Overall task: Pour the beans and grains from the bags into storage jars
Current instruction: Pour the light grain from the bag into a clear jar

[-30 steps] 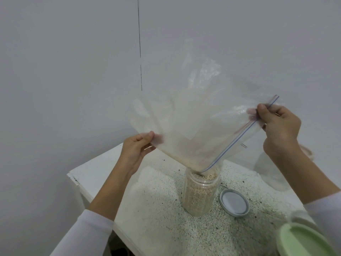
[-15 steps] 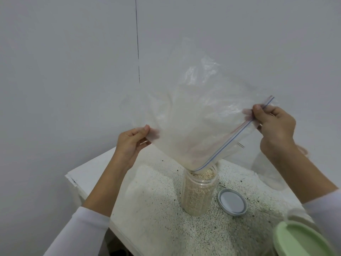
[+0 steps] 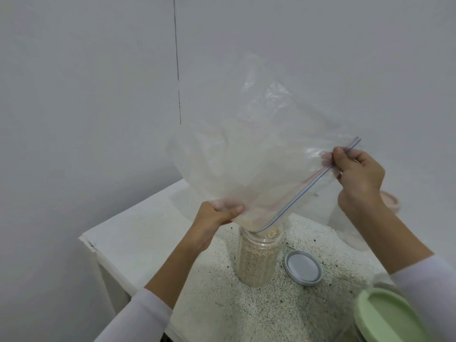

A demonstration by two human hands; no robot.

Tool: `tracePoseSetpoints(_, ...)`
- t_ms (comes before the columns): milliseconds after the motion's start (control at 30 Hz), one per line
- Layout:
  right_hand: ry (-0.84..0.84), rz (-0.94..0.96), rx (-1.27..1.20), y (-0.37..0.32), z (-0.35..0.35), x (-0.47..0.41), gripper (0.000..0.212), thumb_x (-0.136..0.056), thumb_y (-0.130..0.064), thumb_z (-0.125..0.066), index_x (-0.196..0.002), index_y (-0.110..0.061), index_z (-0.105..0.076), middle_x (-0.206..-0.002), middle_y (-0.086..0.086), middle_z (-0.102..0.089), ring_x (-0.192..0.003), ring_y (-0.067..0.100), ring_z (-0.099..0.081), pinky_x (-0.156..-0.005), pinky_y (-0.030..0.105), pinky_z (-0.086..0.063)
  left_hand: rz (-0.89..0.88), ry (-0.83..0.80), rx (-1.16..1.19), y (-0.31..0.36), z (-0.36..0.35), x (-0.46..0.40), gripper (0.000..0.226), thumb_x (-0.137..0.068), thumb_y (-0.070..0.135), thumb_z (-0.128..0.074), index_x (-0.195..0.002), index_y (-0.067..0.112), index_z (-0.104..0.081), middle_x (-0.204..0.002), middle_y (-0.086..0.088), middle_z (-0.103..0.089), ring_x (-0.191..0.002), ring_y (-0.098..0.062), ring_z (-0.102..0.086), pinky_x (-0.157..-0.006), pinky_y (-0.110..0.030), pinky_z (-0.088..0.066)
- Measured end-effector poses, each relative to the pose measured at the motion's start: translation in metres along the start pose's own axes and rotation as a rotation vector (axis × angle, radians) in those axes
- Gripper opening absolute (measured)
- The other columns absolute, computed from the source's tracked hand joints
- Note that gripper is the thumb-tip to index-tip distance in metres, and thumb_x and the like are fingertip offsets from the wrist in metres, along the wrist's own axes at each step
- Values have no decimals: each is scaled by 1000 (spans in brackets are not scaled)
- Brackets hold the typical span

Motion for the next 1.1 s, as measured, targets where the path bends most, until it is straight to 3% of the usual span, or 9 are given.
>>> tracePoseSetpoints(133, 3, 29, 23, -3, -1, 5, 18, -91, -2, -59, -76, -12, -57, -81, 12, -66, -56, 9, -61, -69, 21, -52, -43, 60, -77, 10, -9, -6, 15, -76, 9, -73, -88, 1, -74, -80, -3, -75, -84, -11, -70, -90, -28, -49)
tracePoseSetpoints(300, 2, 77, 5, -13, -4, 9, 21, -92, 0, -57, -75, -12, -54, -57, -5, -69, -53, 5, -61, -62, 17, -50, -77, 59, -147, 21, -22, -14, 3, -78, 3, -73, -80, 2, -74, -66, 8, -71, -70, 1, -67, -70, -5, -45)
tracePoseSetpoints(467, 9, 87, 33, -13, -2, 12, 20, -92, -1, -57, -76, -13, -54, -56, -8, -68, -53, 3, -61, -64, 16, -50, -89, 57, -193, 34, -32, -18, 9, -75, -2, -74, -83, -5, -73, -61, 7, -69, -62, 1, -66, -60, -6, -46)
tracePoseSetpoints(600, 33, 76, 30, -12, 2, 8, 20, -92, -3, -57, -76, -14, -54, -56, -9, -68, -53, 3, -60, -63, 16, -50, -73, 29, -254, 40, -33, -20, 2, -77, 0, -74, -78, 1, -73, -56, 9, -68, -55, 1, -64, -53, -11, -48)
tracePoseSetpoints(800, 51, 56, 24, -9, 6, 5, 19, -92, -3, -58, -76, -14, -54, -55, -9, -68, -52, 3, -60, -63, 15, -50, -30, 15, -326, 41, -31, -22, 7, -77, 9, -76, -71, 7, -73, -56, 4, -68, -52, -3, -63, -55, -14, -50)
tracePoseSetpoints(1000, 69, 44, -12, -8, 9, -1, 22, -91, 1, -57, -74, -12, -53, -51, -8, -66, -51, 3, -62, -62, 15, -51, -4, 54, -333, 44, -27, -25, 28, -78, 12, -76, -83, -15, -69, -55, 3, -68, -53, -5, -65, -55, -16, -52)
tracePoseSetpoints(1100, 78, 26, -21, -7, 12, -4, 23, -91, 1, -57, -73, -11, -52, -51, -7, -65, -51, 3, -63, -62, 15, -51, -12, 55, -347, 46, -26, -25, 17, -80, 14, -74, -77, -3, -73, -57, 2, -69, -54, -7, -65, -57, -18, -53)
Point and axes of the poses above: each hand's wrist, its own x-axis away from the middle knuckle, its own z-axis out of the back of the hand, y = z × x, the point moved 3 cm from there along -x, towards the middle knuckle
